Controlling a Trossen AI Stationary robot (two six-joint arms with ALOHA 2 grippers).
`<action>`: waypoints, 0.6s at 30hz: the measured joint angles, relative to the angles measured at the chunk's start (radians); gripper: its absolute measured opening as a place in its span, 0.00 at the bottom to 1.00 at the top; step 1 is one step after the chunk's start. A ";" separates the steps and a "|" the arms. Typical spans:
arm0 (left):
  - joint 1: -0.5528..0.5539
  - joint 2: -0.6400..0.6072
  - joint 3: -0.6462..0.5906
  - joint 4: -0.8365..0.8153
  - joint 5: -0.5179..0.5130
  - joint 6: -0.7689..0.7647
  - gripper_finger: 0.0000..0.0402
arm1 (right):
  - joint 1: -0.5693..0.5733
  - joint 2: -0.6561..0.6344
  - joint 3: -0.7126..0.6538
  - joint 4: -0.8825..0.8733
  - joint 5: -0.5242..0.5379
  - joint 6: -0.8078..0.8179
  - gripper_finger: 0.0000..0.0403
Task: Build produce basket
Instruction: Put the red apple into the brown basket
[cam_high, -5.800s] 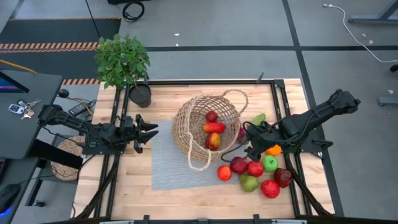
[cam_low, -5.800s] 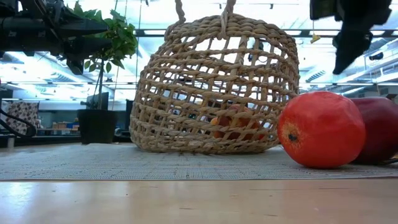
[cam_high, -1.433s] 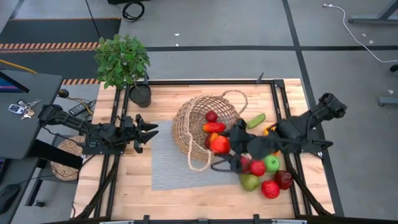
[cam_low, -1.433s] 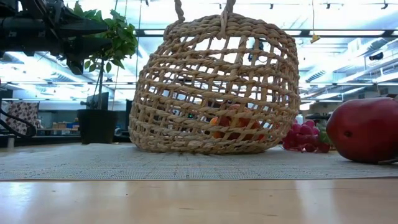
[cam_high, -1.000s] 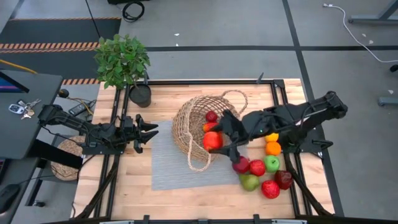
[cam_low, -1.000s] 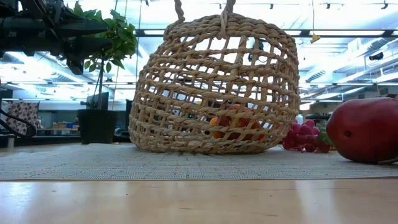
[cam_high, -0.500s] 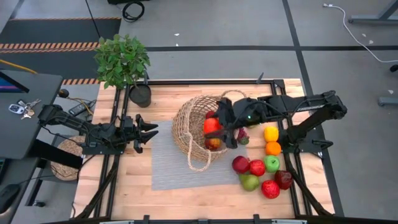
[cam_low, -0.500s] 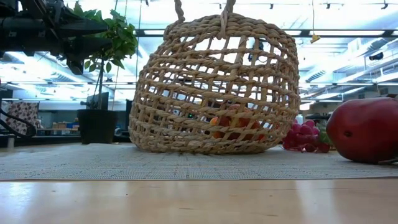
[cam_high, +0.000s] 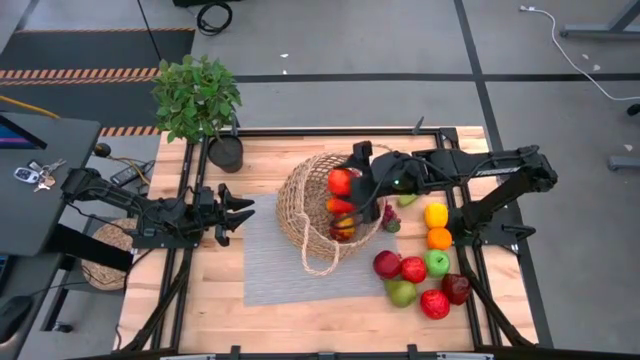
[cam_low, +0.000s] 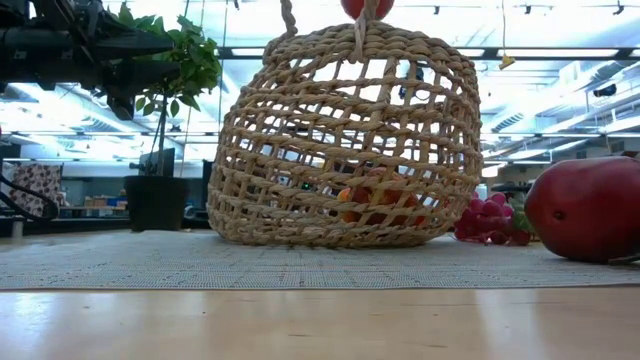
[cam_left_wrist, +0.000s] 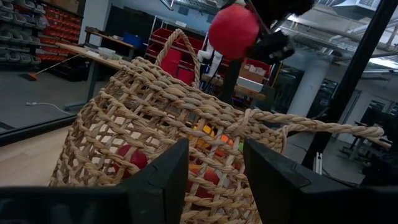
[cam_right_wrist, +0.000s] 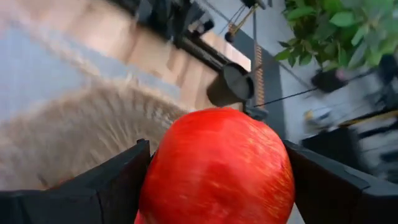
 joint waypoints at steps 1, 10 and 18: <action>0.000 0.000 0.000 0.000 0.000 0.000 0.40 | 0.000 0.000 0.000 -0.011 0.005 -0.053 0.85; 0.000 0.000 0.000 0.000 0.000 0.000 0.40 | -0.004 0.000 0.000 -0.035 0.142 -0.557 0.87; 0.000 0.000 0.000 0.000 0.000 0.000 0.40 | -0.004 0.000 0.000 -0.035 0.203 -0.854 0.91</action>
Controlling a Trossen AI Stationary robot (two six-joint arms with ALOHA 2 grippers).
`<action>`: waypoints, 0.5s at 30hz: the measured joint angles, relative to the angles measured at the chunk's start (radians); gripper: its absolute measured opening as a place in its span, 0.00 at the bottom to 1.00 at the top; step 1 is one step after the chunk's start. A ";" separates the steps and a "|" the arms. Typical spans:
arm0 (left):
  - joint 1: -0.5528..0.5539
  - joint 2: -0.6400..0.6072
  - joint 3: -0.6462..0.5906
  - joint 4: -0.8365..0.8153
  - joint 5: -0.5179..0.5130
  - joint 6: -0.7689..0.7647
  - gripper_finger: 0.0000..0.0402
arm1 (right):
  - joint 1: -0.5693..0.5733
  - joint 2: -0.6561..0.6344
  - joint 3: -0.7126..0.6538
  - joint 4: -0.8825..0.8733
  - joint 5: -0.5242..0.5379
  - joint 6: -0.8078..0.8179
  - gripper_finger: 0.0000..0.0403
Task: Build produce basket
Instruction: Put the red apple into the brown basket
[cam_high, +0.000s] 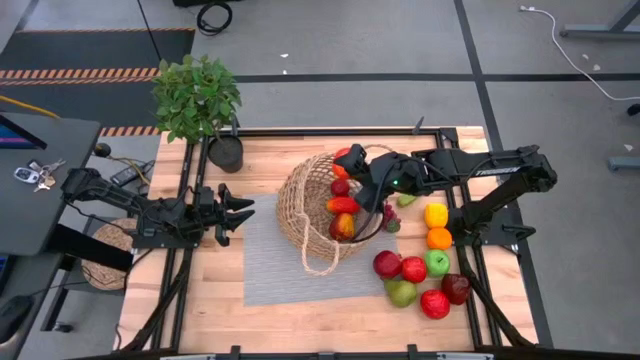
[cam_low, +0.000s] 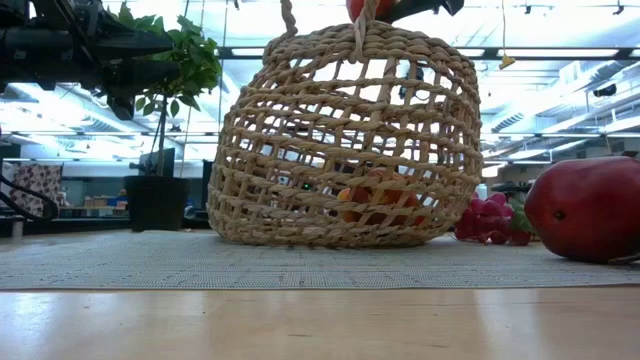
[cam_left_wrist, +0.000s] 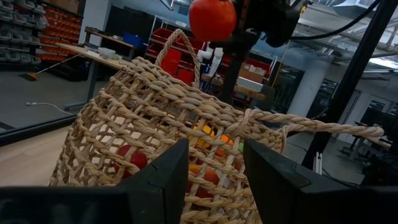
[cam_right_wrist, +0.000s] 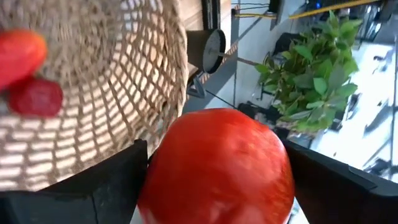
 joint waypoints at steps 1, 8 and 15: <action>0.000 0.000 0.000 0.000 0.000 0.000 0.40 | 0.000 0.000 0.000 -0.002 0.000 -0.017 0.91; 0.000 0.000 0.000 0.000 0.000 0.000 0.40 | -0.002 0.012 0.000 -0.005 -0.005 -0.004 0.91; 0.000 0.000 0.000 0.000 0.000 0.000 0.40 | -0.014 0.013 0.000 -0.005 -0.056 0.330 0.91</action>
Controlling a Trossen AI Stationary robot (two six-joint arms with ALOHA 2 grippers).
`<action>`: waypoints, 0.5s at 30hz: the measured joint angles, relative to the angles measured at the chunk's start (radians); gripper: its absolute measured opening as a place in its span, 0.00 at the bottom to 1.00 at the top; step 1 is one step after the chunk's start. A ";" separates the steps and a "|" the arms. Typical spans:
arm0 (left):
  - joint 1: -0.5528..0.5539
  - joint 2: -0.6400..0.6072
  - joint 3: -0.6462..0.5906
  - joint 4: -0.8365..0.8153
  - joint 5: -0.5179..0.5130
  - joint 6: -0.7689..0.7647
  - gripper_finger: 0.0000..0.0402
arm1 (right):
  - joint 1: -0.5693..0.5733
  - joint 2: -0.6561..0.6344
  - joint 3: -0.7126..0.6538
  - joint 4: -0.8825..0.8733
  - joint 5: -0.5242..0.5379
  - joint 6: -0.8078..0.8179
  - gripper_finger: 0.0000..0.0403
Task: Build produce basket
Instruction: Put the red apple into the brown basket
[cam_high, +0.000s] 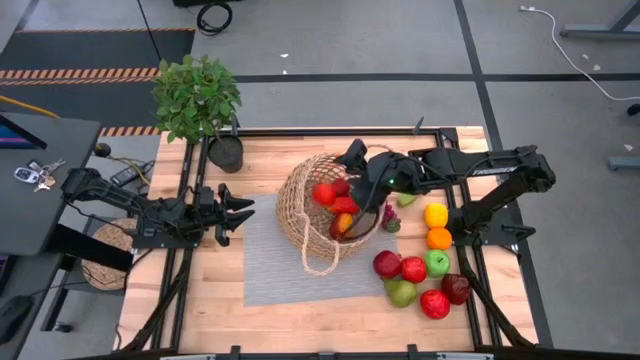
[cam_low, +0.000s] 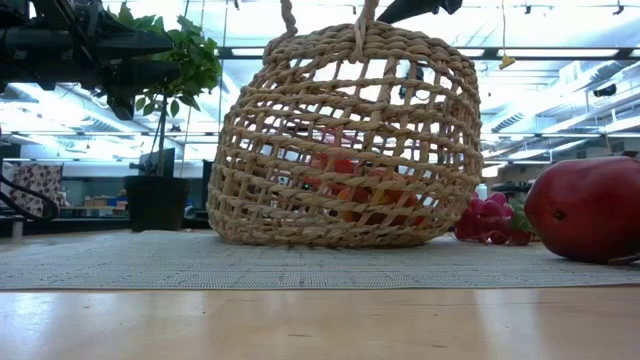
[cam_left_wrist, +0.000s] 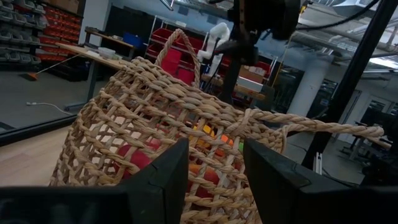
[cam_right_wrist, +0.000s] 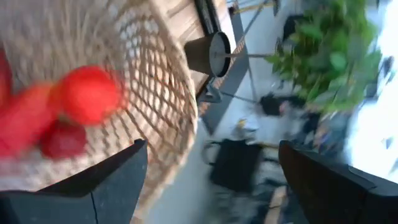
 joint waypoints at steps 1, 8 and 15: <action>0.000 0.000 0.000 0.000 0.000 0.000 0.40 | 0.000 0.000 -0.001 0.002 -0.007 0.076 0.90; 0.000 0.000 0.000 0.000 0.000 0.000 0.40 | 0.007 0.000 -0.034 0.003 -0.094 0.483 0.91; 0.000 0.000 0.000 0.000 0.000 0.000 0.40 | -0.023 0.000 -0.135 -0.022 -0.138 0.852 0.90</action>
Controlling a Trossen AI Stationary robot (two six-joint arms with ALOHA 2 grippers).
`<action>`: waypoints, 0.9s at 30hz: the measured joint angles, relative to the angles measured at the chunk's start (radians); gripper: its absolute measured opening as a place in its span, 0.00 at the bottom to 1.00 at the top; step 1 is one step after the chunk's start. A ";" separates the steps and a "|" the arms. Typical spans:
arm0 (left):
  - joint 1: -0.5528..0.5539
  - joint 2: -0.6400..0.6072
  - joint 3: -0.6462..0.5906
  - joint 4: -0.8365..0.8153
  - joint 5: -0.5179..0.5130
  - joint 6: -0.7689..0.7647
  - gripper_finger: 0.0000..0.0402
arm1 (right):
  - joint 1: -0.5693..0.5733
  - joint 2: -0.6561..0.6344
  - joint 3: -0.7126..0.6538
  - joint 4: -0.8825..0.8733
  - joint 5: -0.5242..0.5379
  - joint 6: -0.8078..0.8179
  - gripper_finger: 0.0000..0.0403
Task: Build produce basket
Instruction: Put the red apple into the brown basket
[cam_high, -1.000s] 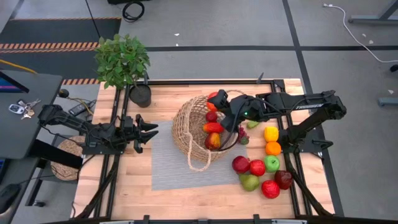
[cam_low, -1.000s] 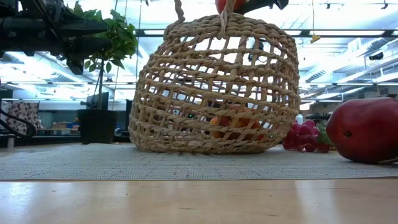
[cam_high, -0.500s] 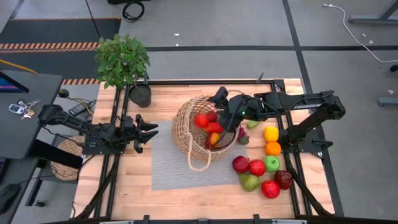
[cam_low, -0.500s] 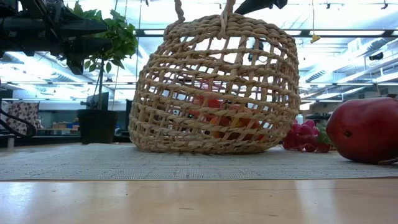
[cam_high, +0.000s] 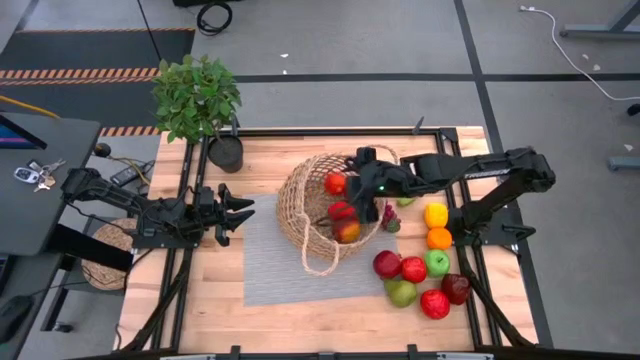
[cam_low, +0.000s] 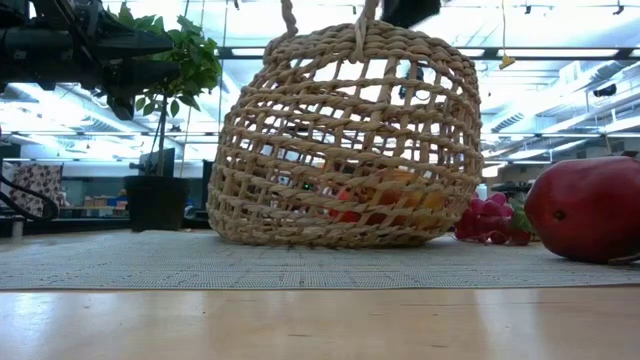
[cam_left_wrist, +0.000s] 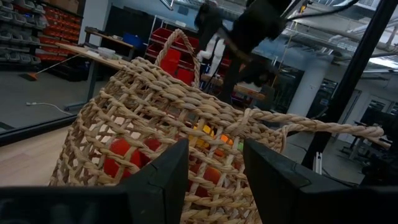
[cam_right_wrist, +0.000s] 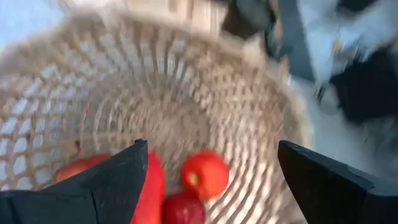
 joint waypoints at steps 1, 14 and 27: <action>0.000 0.000 0.000 0.000 0.000 0.000 0.40 | 0.000 0.000 -0.011 -0.021 0.000 0.038 0.90; 0.000 0.000 0.000 0.000 0.000 0.000 0.40 | 0.179 -0.037 0.059 -0.307 -0.173 0.638 0.88; 0.000 0.000 0.000 0.000 0.000 0.000 0.40 | 0.454 -0.035 -0.079 -0.399 -0.085 1.136 0.87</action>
